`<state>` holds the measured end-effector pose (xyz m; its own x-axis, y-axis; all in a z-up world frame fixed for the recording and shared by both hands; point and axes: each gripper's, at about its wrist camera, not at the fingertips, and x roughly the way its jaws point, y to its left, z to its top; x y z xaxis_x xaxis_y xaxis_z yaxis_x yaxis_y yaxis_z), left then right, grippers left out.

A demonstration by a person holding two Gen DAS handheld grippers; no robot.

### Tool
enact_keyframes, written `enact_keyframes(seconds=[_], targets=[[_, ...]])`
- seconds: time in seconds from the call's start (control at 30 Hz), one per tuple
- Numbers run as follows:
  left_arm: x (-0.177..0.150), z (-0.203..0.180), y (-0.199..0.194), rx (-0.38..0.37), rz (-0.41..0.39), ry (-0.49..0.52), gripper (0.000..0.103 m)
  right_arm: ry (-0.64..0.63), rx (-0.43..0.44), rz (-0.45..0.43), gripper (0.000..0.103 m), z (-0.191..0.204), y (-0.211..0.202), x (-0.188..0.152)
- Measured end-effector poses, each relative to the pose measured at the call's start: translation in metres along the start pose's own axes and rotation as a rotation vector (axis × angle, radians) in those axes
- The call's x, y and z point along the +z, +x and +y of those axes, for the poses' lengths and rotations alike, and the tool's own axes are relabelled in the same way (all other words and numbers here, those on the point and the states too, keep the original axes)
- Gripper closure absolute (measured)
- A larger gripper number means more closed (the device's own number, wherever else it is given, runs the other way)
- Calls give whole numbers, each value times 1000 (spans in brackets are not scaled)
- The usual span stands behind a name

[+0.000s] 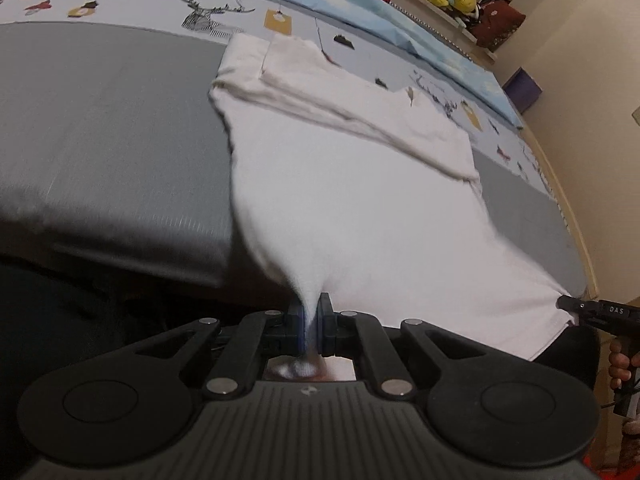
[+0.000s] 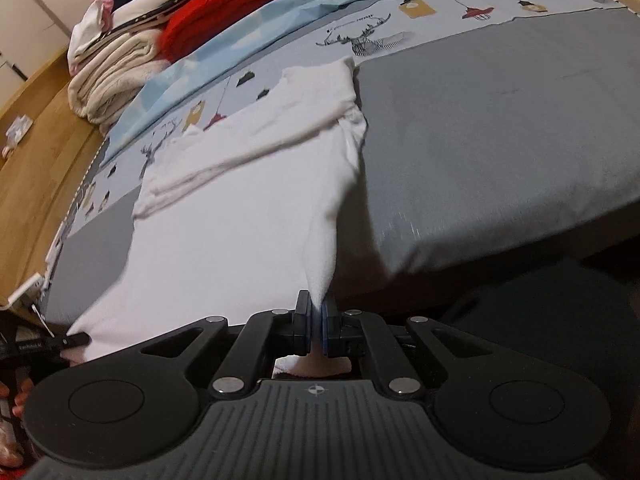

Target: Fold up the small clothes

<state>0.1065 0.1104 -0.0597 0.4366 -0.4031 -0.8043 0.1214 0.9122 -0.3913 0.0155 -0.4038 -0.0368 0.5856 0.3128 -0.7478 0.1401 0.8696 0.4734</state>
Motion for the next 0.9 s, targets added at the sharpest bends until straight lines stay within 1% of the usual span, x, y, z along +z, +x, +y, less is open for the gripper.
enact_keyframes(seconds=[0.07,0.1,0.17,0.23,0.3,0.33,0.37,0.4,0.43,0.47,0.5,0.53,0.57,0.6,0.63,0.67,0.7,0.77,0.8,0.83,0.87,0.9], targets=[[28,0,5,-22,1,-5,97,8,4,2,99,5,8,20],[45,1,7,-28,-2,-8,97,4,4,0,99,7,16,39],[93,-1,20,-35,-13,-17,97,6,7,-7,99,11,34,80],[152,1,39,-16,-37,-25,97,5,1,-18,99,15,64,134],[210,6,66,1,-62,-73,97,24,-26,-43,99,18,104,193],[241,12,86,8,-70,-113,96,59,-39,-53,99,17,125,219],[267,23,107,29,-73,-185,92,110,-52,-55,96,14,153,248],[288,37,126,68,-79,-284,72,153,-68,-50,90,9,176,267],[301,49,138,101,-82,-362,62,242,-90,-52,81,0,200,285],[309,60,146,115,-87,-429,51,328,-112,-56,59,-8,217,293],[311,67,149,105,-104,-465,47,381,-117,-70,49,-14,225,292],[310,71,147,91,-129,-466,42,405,-98,-100,50,-18,226,288],[305,72,144,91,-154,-445,28,389,-61,-127,49,-21,225,281],[299,71,142,104,-177,-425,17,358,-33,-152,48,-23,222,270],[292,70,140,121,-204,-399,16,332,-20,-183,47,-25,219,260],[288,69,141,128,-209,-369,16,293,-16,-217,47,-25,218,249],[285,68,145,124,-201,-339,16,256,-26,-227,47,-25,221,244],[281,64,153,122,-188,-276,16,184,-59,-213,47,-19,231,242],[281,58,155,136,-187,-217,16,123,-70,-211,48,-15,235,244],[280,53,158,156,-195,-141,16,51,-89,-227,48,-11,239,244],[279,47,159,176,-202,-68,16,-25,-117,-241,48,-6,243,245],[279,42,162,200,-204,-1,16,-92,-147,-237,48,-5,248,246]])
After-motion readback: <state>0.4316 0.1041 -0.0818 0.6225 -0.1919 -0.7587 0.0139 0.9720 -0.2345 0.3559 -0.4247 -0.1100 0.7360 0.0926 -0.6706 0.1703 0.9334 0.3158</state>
